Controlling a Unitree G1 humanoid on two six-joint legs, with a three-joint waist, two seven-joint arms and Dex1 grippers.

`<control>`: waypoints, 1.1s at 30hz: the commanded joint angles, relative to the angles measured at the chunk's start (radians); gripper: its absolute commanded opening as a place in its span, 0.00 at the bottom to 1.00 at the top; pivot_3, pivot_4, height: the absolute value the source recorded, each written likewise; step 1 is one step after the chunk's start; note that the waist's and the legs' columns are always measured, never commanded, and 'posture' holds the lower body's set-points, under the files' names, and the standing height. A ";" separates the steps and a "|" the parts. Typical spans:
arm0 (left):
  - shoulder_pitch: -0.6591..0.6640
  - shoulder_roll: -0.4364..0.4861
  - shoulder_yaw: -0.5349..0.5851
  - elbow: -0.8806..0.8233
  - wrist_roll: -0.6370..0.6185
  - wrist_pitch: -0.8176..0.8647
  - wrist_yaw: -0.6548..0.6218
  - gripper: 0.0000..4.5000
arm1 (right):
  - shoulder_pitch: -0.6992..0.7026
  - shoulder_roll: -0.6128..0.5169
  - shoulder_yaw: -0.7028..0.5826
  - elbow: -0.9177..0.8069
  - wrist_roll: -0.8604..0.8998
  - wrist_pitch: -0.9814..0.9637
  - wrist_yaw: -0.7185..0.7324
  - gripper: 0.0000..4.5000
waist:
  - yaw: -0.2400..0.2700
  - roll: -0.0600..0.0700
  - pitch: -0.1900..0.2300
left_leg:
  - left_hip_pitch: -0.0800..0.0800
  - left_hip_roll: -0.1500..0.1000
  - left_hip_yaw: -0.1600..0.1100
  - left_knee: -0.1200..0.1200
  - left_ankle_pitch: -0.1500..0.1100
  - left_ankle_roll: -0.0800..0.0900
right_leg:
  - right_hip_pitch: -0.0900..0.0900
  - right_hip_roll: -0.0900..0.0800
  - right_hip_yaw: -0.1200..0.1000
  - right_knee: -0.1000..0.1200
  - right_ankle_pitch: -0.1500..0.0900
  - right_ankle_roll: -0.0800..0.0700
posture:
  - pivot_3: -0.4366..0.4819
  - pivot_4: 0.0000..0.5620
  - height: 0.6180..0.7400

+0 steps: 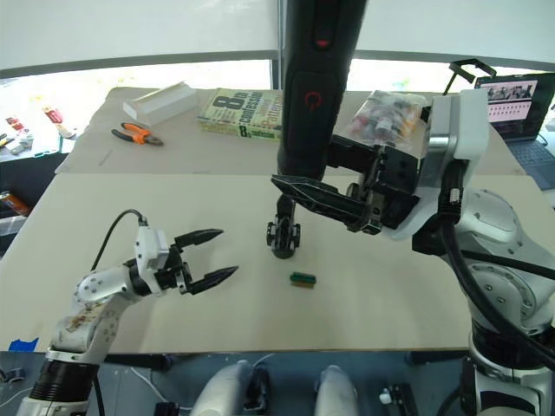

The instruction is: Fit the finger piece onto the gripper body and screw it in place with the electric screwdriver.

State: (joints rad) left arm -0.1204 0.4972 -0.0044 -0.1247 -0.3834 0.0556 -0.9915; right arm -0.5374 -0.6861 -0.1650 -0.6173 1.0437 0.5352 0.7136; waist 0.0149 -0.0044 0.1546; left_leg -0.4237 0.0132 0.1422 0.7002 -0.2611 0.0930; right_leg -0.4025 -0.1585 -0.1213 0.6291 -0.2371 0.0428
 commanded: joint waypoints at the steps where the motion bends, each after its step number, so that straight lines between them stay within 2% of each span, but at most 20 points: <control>1: -0.030 -0.053 -0.070 0.037 0.087 -0.055 0.058 1.00 | -0.034 0.006 -0.012 -0.007 0.027 -0.003 0.001 0.42 | 0.000 0.000 0.000 | 0.000 0.000 0.000 0.000 0.000 0.000 | 0.000 0.000 0.000 0.000 0.000 0.000 | 0.48 0.27 1.00; 8: -0.116 -0.188 -0.160 0.193 0.202 -0.099 0.166 1.00 | -0.063 0.014 0.013 0.005 0.015 0.003 -0.002 0.42 | -0.002 0.000 0.000 | 0.000 0.000 0.000 0.000 0.000 0.000 | 0.000 0.000 0.000 0.001 0.000 0.000 | 0.48 0.27 1.00; 13: -0.169 -0.252 -0.204 0.255 0.235 -0.041 0.213 1.00 | -0.064 0.004 0.004 -0.004 0.015 0.012 -0.007 0.42 | -0.001 0.000 0.000 | 0.000 0.000 0.000 0.000 0.000 0.000 | 0.000 0.000 0.000 0.000 0.000 0.000 | 0.48 0.27 1.00; 18: -0.204 -0.311 -0.230 0.311 0.269 -0.061 0.249 1.00 | -0.046 0.001 -0.010 -0.022 0.014 0.013 -0.022 0.42 | 0.002 -0.001 0.000 | 0.000 0.000 0.000 0.000 0.000 0.001 | 0.000 -0.001 -0.001 0.000 0.000 0.000 | 0.48 0.27 1.00; 24: -0.250 -0.329 -0.223 0.367 0.303 -0.062 0.290 1.00 | -0.027 -0.005 -0.018 -0.038 0.013 0.012 -0.038 0.42 | 0.003 -0.001 0.000 | 0.000 0.000 0.000 0.000 0.000 0.001 | 0.000 -0.001 -0.001 0.000 0.001 0.000 | 0.48 0.27 1.00; 31: -0.284 -0.337 -0.242 0.417 0.302 -0.051 0.260 1.00 | -0.008 -0.020 -0.032 -0.046 0.015 0.008 -0.050 0.42 | 0.004 -0.001 0.000 | 0.000 0.000 0.000 0.000 0.000 0.001 | 0.000 -0.002 -0.001 0.000 0.001 0.000 | 0.48 0.27 1.00; 32: -0.289 -0.337 -0.246 0.427 0.309 -0.049 0.262 0.88 | -0.007 -0.021 -0.032 -0.046 0.015 0.008 -0.050 0.42 | 0.004 -0.001 0.000 | 0.000 0.000 0.000 0.000 0.000 0.001 | 0.000 -0.002 -0.001 0.001 0.001 0.000 | 0.48 0.27 1.00; 33: -0.292 -0.336 -0.245 0.436 0.313 -0.047 0.266 0.81 | -0.008 -0.021 -0.032 -0.046 0.013 0.008 -0.051 0.42 | 0.004 -0.001 0.000 | 0.000 0.000 0.000 0.001 0.000 0.001 | 0.000 -0.002 -0.001 0.001 0.001 0.000 | 0.48 0.27 1.00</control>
State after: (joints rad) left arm -0.4121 0.1655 -0.2322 0.2868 -0.0844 -0.0001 -0.7275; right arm -0.5352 -0.6979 -0.1463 -0.6273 1.0423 0.5611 0.6715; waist 0.0193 -0.0050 0.1548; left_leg -0.4238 0.0131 0.1418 0.7007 -0.2616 0.0944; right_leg -0.4020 -0.1601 -0.1222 0.6296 -0.2365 0.0427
